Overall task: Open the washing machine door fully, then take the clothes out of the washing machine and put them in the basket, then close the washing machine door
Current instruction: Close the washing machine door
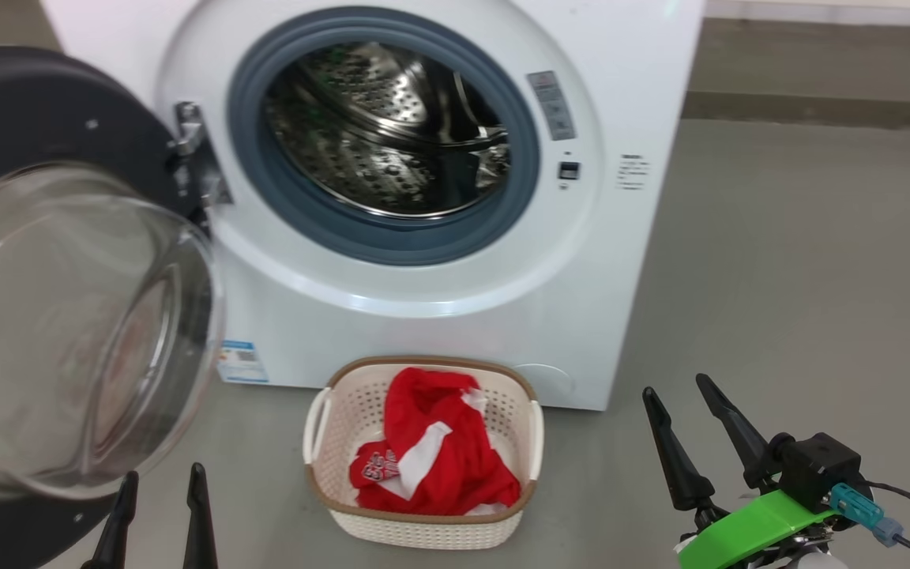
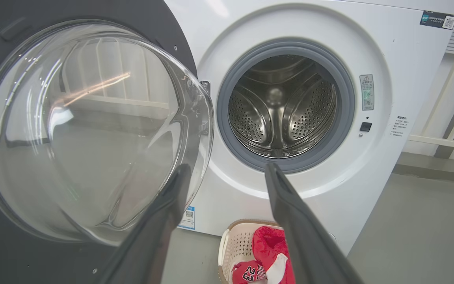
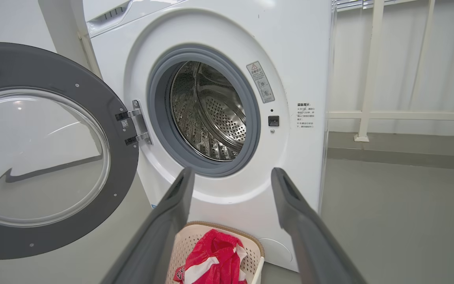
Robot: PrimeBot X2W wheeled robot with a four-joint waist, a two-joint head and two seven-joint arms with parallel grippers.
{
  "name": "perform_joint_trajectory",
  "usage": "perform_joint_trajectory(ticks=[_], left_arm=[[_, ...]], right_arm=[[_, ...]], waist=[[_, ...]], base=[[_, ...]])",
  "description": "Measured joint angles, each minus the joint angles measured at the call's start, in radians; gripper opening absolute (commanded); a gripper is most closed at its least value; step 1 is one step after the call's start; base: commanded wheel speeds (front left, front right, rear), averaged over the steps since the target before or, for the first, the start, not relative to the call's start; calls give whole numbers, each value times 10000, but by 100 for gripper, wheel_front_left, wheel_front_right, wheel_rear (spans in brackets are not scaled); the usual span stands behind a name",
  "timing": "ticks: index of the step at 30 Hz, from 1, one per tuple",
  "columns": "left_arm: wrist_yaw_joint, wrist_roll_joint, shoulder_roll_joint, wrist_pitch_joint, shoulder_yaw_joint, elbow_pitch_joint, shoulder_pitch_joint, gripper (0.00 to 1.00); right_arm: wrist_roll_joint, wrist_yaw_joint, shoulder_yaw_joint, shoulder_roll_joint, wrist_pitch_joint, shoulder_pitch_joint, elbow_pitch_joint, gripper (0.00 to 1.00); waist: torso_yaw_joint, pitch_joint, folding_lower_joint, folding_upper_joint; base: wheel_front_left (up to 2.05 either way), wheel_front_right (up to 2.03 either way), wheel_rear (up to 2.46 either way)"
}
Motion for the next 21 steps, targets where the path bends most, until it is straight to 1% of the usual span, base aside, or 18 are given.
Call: perform_joint_trajectory(ticks=[14, 21], left_arm=[[-8, 12, 186, 0, 38, -96, 53, 100], [6, 13, 360, 19, 142, -125, 251, 100]], right_arm=[[58, 0, 211, 117, 0, 169, -121, 100], [58, 0, 265, 167, 0, 248, -117, 100]], waist=[[1536, -272, 0, 0], [2015, -486, 0, 0]], base=[[0, 0, 0], [0, 0, 0]])
